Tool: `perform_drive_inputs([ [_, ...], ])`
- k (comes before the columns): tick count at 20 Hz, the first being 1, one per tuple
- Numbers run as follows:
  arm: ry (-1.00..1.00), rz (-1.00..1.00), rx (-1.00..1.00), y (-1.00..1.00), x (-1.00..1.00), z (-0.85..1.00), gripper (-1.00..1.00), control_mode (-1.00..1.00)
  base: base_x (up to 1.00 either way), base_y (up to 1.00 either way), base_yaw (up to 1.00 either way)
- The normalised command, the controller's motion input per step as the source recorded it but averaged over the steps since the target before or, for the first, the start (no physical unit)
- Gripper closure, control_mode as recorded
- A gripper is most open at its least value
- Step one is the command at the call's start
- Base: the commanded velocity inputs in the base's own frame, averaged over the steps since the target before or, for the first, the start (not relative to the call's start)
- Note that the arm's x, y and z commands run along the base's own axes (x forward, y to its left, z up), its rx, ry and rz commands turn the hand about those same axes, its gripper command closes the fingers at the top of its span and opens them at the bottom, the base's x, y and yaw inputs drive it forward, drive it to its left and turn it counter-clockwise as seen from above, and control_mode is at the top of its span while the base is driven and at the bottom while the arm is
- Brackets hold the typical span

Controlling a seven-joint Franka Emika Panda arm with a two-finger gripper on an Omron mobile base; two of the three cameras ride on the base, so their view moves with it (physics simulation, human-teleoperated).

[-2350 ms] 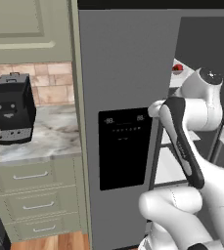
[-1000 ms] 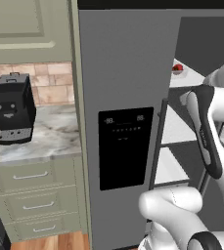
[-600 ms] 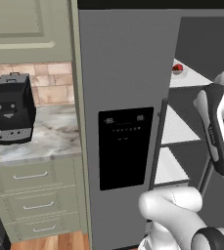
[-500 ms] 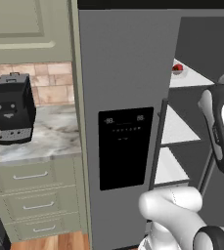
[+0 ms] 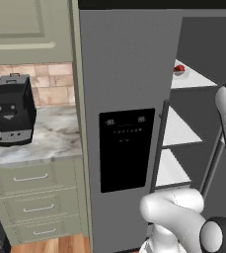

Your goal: Place the tupperware containing the steak and bell pepper meal in the microwave. Close the microwave door and press the start button to reheat the meal.

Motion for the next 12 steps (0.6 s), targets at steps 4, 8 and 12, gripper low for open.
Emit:
perform_drive_inputs([
  [4, 0.06, 0.04, 0.00, -0.05, 0.06, 0.00, -1.00, -1.00, 0.00, 0.00, 0.00],
  [8, 0.07, 0.28, -0.01, 0.01, 0.17, 0.00, -1.00, -1.00, 0.00, 0.00, 0.00],
  [12, 0.02, 0.42, -0.08, 0.10, 0.23, -0.02, -1.00, -1.00, 0.00, 0.00, 0.00],
])
